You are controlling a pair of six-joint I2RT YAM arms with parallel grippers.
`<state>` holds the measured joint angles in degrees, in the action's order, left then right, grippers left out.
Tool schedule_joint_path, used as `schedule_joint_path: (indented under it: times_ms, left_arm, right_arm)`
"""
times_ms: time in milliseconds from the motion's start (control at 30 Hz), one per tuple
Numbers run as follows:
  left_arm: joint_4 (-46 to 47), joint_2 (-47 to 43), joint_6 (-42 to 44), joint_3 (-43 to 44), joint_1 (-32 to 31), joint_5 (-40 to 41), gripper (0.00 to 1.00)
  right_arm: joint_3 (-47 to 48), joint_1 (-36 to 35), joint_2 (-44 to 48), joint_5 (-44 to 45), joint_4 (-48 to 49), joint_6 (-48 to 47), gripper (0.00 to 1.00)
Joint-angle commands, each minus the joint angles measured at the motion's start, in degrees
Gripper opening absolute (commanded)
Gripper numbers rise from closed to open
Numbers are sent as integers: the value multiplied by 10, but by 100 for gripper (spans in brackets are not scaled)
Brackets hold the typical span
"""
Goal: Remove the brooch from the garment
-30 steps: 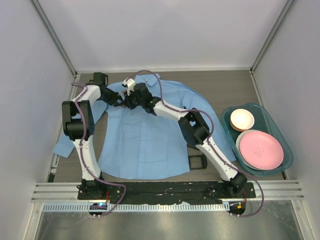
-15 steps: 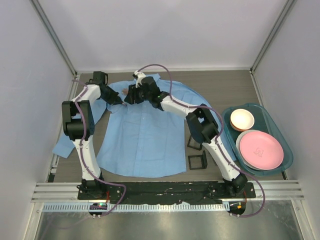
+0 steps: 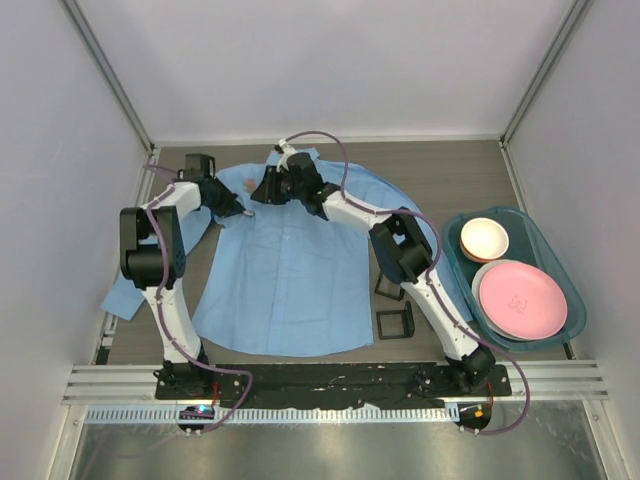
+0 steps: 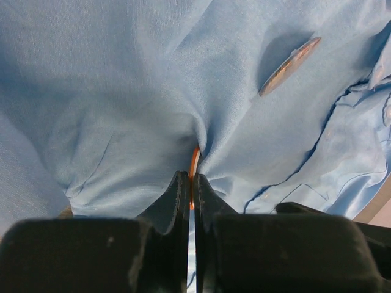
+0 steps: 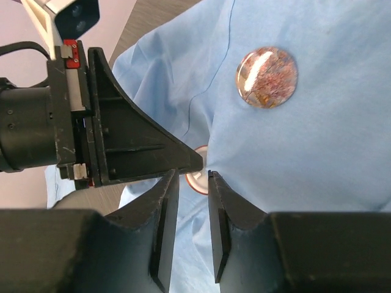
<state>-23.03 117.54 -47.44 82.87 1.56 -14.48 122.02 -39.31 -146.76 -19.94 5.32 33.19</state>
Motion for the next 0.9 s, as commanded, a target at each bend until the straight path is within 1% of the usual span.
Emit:
schedule_joint_path:
  times_ms: [0,167,333,400,433,533,600,733,867]
  left_arm:
    - [60,-31,15,-36,-1,18,4]
    - [113,-44,2,-73,0,23,5]
    - [138,-55,2,-96,-1,30,7]
    - [148,-57,-3,-104,-1,27,11]
    - [153,-58,-7,-106,-1,25,13]
    - [169,-57,-21,-111,1,12,27]
    - [172,-57,-31,-109,1,7,32]
    - [177,-54,-46,-104,8,2,39]
    - [182,-50,-51,-97,15,-5,43]
  right_arm:
    - [37,-11,-19,-18,33,27,31]
    - [43,-20,-41,-17,34,31,28]
    - [38,-21,-52,-6,39,42,22]
    - [37,-21,-57,-7,39,46,19]
    - [35,-21,-57,-6,38,47,18]
    - [22,-20,-56,-4,39,49,15]
    - [8,-20,-51,-3,41,49,10]
    - [-13,-20,-44,-2,52,50,9]
    - [-15,-16,-43,-2,54,57,8]
